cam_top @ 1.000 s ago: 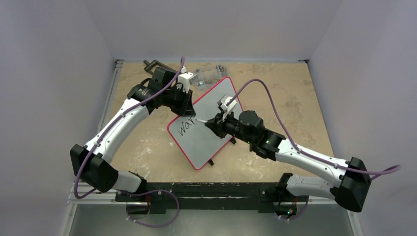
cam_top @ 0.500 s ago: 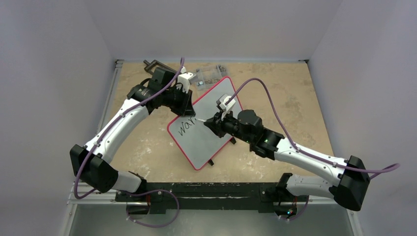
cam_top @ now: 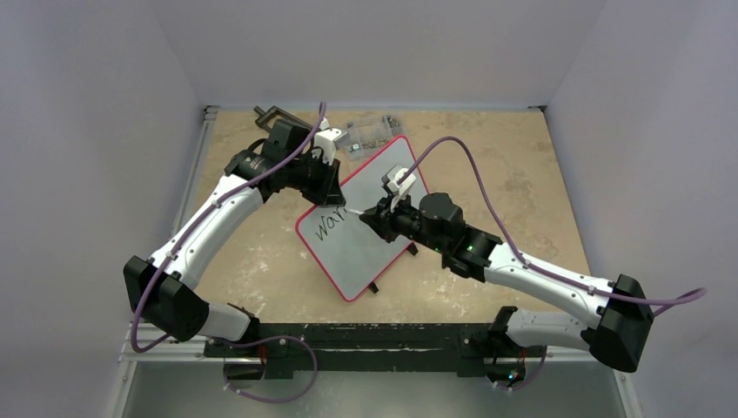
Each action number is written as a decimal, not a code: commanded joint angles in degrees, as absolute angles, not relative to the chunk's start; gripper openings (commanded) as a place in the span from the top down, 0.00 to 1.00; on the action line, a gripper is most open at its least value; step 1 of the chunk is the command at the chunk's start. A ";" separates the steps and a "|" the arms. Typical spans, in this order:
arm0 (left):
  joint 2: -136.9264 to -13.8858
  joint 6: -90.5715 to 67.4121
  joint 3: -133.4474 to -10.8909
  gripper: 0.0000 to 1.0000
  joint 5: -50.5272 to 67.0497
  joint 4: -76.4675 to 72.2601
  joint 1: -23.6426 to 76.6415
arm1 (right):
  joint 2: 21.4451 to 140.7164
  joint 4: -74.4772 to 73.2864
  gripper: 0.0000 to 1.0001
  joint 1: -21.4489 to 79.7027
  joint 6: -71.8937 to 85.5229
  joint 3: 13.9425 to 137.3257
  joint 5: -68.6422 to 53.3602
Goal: Write a sentence on the whiteboard
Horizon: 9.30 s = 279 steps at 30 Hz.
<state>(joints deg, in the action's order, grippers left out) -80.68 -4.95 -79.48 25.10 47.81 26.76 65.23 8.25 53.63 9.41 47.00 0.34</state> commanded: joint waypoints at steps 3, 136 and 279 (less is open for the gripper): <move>-80.68 1.46 -77.95 1.00 9.42 51.41 26.28 | 65.02 10.16 1.00 53.53 9.21 47.36 1.14; -79.86 1.40 -78.01 1.00 9.32 51.43 26.28 | 64.71 2.30 1.00 52.92 10.06 47.52 8.38; -78.62 0.63 -78.22 1.00 8.04 51.68 27.86 | 63.01 9.68 1.00 43.86 15.93 44.45 0.65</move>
